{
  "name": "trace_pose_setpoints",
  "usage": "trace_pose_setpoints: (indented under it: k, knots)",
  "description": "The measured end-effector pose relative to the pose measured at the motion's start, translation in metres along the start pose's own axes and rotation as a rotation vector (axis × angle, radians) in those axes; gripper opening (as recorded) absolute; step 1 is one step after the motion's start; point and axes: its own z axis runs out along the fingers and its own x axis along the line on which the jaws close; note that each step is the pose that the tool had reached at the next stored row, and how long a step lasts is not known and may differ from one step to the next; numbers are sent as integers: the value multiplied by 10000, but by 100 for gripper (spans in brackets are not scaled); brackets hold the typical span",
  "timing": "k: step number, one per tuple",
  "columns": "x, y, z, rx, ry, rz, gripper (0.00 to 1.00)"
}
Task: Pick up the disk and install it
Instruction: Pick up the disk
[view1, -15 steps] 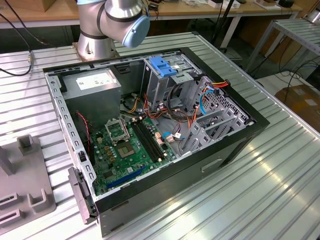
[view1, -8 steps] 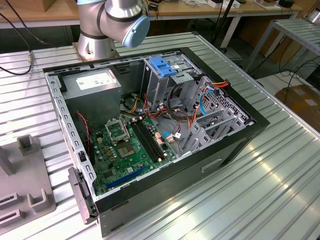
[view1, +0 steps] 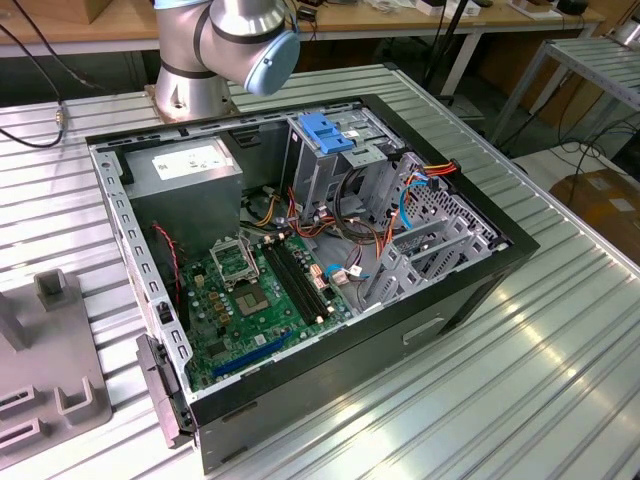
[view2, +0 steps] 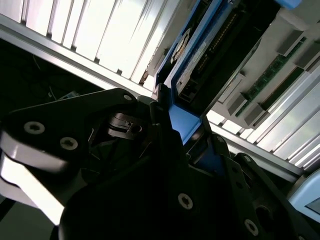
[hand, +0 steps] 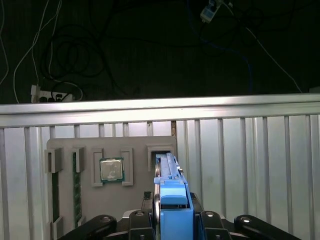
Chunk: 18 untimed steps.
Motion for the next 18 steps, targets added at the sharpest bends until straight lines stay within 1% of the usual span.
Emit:
trace_pose_setpoints:
  k: [18]
  knots:
    - [-6,0,-162,1,-1,0,37]
